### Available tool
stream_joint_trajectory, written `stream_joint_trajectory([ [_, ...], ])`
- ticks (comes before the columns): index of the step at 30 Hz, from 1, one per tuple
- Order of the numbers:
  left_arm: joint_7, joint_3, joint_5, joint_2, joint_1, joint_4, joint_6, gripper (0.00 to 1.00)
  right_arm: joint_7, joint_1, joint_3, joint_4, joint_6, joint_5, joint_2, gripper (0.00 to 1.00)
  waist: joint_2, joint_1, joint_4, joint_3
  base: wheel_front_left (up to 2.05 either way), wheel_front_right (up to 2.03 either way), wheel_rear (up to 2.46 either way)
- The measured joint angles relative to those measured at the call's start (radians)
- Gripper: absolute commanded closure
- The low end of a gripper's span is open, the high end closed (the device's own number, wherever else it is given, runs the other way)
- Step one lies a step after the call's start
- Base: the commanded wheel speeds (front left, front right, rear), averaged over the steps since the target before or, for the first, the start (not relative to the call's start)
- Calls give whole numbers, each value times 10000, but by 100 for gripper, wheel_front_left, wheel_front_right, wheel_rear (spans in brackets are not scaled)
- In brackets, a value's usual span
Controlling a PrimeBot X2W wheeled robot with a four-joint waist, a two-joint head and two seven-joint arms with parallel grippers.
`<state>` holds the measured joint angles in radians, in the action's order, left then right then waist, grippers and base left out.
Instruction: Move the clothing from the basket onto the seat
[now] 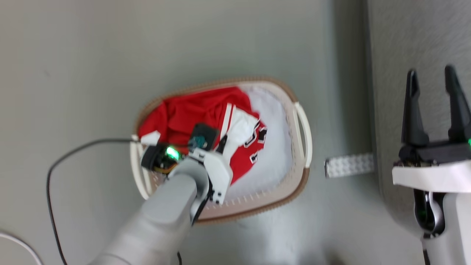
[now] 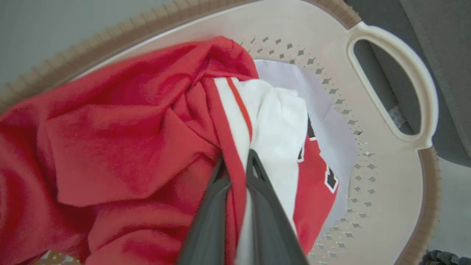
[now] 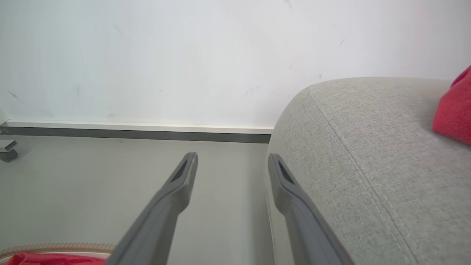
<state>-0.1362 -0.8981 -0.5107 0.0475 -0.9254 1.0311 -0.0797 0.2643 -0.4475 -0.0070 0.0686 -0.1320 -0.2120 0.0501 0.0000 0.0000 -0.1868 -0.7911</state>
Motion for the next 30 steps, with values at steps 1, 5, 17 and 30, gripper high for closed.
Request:
stream_joint_trajectory([
  [1,-79,4,-111,0,134,-13,8,100,0,91,-38,65,0,2,-2,0,0,-1,48,256,0,0,0],
  [5,-355,2,-393,4,700,-96,58,100,2,634,-284,397,2,44,0,0,0,-1,238,1296,0,0,0],
  [17,-849,385,-1143,297,2169,-1331,-100,100,0,2114,-617,1352,0,389,-2,0,0,-3,869,4430,0,0,0],
  [30,-639,732,-1312,1691,3507,-4777,-1262,100,0,3344,-648,1942,0,1012,-2,0,1,-3,1523,6969,0,0,0],
])
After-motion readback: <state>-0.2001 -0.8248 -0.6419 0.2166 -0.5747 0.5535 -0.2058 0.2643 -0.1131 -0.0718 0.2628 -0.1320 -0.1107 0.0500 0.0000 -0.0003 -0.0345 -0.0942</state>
